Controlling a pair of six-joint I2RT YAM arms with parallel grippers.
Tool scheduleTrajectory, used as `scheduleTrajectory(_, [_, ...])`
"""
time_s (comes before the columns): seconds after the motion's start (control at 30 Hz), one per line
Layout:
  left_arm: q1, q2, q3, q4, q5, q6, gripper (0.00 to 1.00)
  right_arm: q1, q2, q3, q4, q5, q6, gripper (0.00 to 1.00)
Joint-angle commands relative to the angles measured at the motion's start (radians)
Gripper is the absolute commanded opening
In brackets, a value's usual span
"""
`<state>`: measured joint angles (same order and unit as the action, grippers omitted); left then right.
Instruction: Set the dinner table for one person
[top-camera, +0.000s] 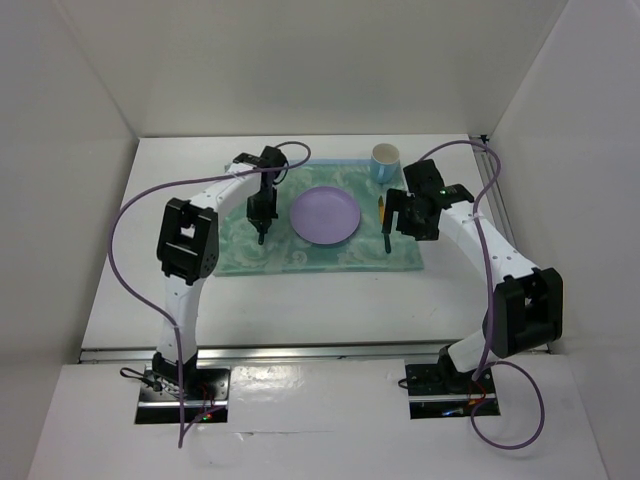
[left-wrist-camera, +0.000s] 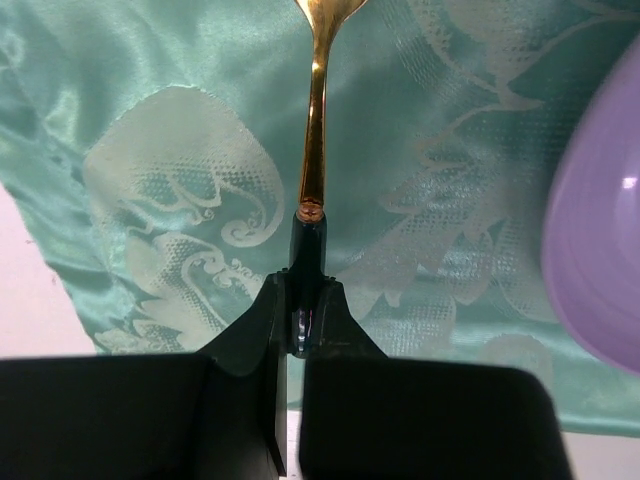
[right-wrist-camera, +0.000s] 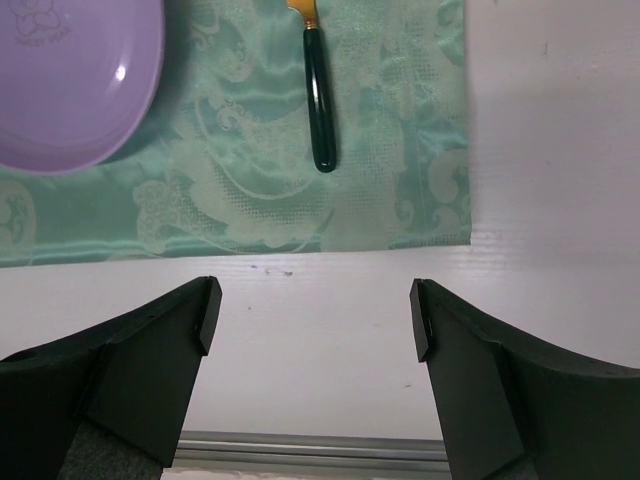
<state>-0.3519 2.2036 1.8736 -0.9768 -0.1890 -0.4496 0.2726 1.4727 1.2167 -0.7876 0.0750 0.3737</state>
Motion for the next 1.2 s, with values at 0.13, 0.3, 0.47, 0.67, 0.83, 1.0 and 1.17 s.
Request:
scheduleTrajectory(0.13, [0.005,0.077,0.027,-0.025,0.008,-0.027,0.0,0.0,-0.035,-0.003,-0.024,0.048,0.008,0.89])
scheduleTrajectory(0.3, [0.014,0.077,0.027,-0.016,0.008,-0.052,0.17,0.0,-0.035,0.017,-0.042,0.048,0.018,0.91])
scheduleTrajectory(0.47, [0.014,0.048,0.027,-0.031,0.008,-0.063,0.49,0.0,-0.044,0.037,-0.061,0.057,0.027,0.93])
scheduleTrajectory(0.67, [0.014,-0.067,0.051,-0.072,0.017,-0.072,0.54,0.0,-0.067,0.084,-0.081,0.066,0.06,1.0])
scheduleTrajectory(0.83, [0.014,-0.178,0.105,-0.122,0.017,-0.063,0.68,0.0,-0.11,0.084,-0.059,0.123,0.129,1.0])
scheduleTrajectory(1.0, [0.014,-0.431,0.02,-0.06,0.1,-0.028,0.71,-0.009,-0.146,0.084,-0.073,0.144,0.162,1.0])
scheduleTrajectory(1.17, [0.014,-0.619,-0.054,-0.005,0.157,-0.017,0.71,-0.009,-0.192,0.052,-0.073,0.154,0.171,1.0])
